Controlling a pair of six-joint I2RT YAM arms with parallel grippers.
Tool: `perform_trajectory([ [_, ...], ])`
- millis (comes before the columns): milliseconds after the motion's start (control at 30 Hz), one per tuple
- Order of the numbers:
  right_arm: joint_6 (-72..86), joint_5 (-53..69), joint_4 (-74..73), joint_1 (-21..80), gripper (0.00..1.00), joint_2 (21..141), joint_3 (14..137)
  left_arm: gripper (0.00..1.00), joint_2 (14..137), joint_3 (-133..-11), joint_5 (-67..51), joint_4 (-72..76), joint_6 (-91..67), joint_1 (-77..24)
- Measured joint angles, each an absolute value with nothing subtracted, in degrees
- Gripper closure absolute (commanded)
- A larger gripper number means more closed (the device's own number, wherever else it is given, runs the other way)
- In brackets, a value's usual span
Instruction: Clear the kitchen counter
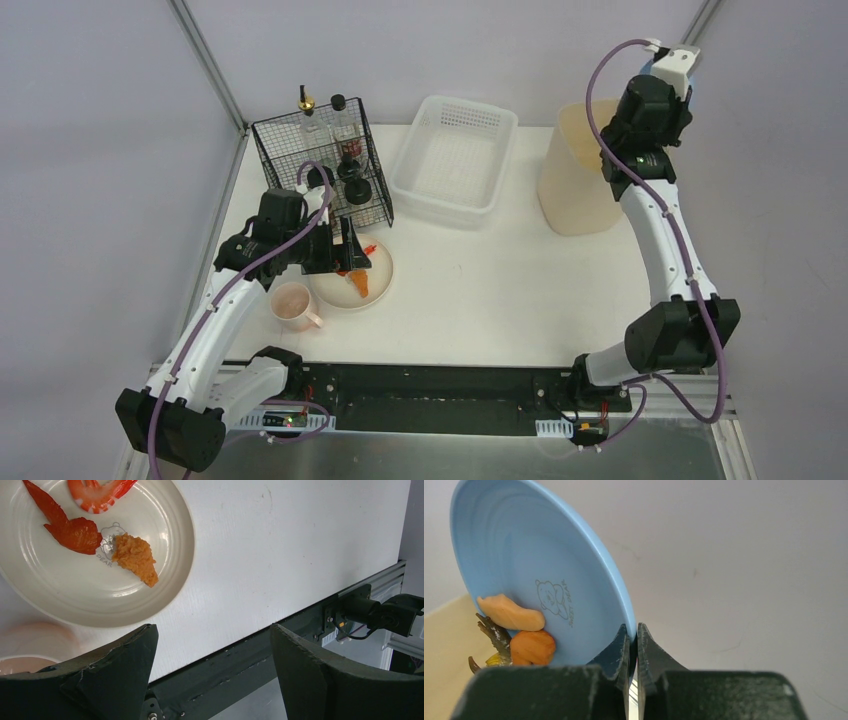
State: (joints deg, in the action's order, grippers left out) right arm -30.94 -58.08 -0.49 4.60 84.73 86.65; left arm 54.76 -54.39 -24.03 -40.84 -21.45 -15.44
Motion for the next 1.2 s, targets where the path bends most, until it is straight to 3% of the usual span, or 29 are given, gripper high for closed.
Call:
perform_trajectory([
  [433, -52.3, -59.6, 24.4, 10.5, 1.00, 82.4, 83.5, 0.15, 55.0, -54.4, -24.0, -40.8, -21.5, -16.1],
  [867, -77.5, -56.0, 49.9, 18.9, 1.00, 89.7, 79.8, 0.15, 55.0, -54.4, -23.9, -40.8, -21.5, -16.2],
  [1200, -89.6, -53.1, 61.5, 27.0, 1.00, 91.9, 82.8, 0.15, 55.0, -54.4, -23.9, -40.8, -21.4, -16.2],
])
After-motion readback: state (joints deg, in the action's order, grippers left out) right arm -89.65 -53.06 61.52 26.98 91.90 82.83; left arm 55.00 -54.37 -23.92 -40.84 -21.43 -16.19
